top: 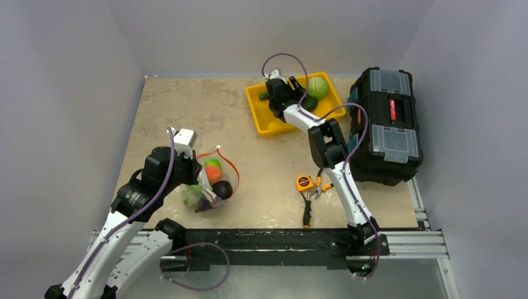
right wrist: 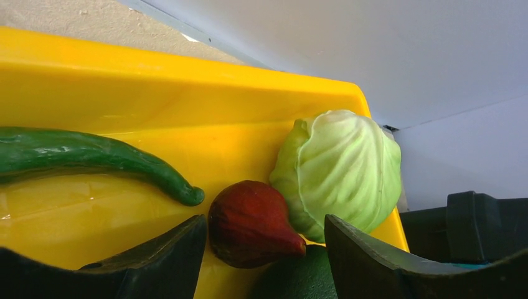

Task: Place the food in the zip-top bag and seal the zipper
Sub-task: Pick up the fake fruit from the bin.

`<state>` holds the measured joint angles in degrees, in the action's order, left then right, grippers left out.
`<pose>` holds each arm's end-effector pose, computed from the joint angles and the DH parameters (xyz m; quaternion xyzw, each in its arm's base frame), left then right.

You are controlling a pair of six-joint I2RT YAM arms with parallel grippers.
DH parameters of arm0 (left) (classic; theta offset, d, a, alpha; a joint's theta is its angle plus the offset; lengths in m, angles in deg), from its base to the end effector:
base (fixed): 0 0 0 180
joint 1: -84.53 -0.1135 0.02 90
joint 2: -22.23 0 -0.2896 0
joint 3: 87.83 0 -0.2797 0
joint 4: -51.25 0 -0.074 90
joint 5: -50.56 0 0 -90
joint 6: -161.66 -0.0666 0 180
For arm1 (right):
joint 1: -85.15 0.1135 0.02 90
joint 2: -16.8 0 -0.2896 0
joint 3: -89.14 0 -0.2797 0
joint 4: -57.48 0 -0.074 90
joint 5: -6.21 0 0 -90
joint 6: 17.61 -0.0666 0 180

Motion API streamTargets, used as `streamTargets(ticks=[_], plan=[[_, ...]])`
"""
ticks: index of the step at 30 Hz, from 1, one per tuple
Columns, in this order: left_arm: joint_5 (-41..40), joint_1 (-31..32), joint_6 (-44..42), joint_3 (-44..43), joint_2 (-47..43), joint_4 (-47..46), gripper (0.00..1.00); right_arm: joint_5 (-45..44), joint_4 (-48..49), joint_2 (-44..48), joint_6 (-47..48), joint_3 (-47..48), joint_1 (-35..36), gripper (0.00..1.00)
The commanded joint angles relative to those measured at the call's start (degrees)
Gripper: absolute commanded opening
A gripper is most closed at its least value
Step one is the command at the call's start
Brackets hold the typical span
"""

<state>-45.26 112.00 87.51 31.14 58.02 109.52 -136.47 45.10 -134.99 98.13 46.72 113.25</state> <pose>0.1412 -0.0658 0.3257 0.0648 0.8758 -0.1343 0.4592 0.5971 0.2588 0.1305 -0.1373 0.7854 -0.3677 0.4787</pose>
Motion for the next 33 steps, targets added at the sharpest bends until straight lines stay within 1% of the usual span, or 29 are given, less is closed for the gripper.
streamTargets(ticks=[1, 4, 6, 11, 14, 16, 20, 22, 24, 26, 27, 33], plan=[[0.32, 0.16, -0.21, -1.46, 0.45, -1.61, 0.0, 1.08, 0.92, 1.13, -2.73, -0.41, -0.19, 0.67], [0.44, 0.18, -0.21, -1.47, 0.46, -1.64, 0.0, 1.44, 0.1, 0.96, -3.74, -0.28, -0.47, 0.66], [0.55, 0.16, -0.21, -1.46, 0.42, -1.62, 0.0, 2.18, -1.93, 0.94, -4.4, 0.11, -0.42, 0.62], [0.38, 0.15, -0.13, -1.43, -0.08, -1.54, 0.0, 2.41, -1.67, 1.74, -4.64, -0.62, -0.63, 0.51], [0.51, 0.2, -0.04, -1.37, -0.07, -1.62, 0.0, 2.4, -3.54, 2.1, -5.38, 0.84, -0.63, 0.37], [0.63, 0.21, -0.12, -1.49, 0.13, -1.59, 0.0, 2.77, -4.46, 3.2, -6.22, 1.24, -0.6, 0.29], [0.66, 0.18, -0.14, -1.41, 0.23, -1.61, 0.0, 3.24, -4.28, 6.9, -7.31, 0.67, -0.62, 0.2], [0.71, 0.21, -0.12, -1.44, 0.2, -1.59, 0.0, 4.03, -6.07, 8.81, -9.15, 1.56, -0.56, 0.13], [0.66, 0.2, -0.12, -1.45, 0.24, -1.6, 0.0, 6.36, -7.93, 11.16, -11.53, 1.66, -0.4, 0.08], [0.57, 0.18, -0.12, -1.47, 0.06, -1.55, 0.0, 8.89, -8.62, 14.44, -13.85, -0.15, -0.2, 0.02], [0.55, 0.19, -0.12, -1.46, -0.08, -1.53, 0.0, 10.1, -8.81, 16.63, -15.23, -1.45, -0.2, 0.0], [0.28, 0.21, 0.14, -1.37, -0.37, -1.51, 0.0, 19.36, -10.65, 26.31, -24.91, -10.37, -0.15, 0.0]])
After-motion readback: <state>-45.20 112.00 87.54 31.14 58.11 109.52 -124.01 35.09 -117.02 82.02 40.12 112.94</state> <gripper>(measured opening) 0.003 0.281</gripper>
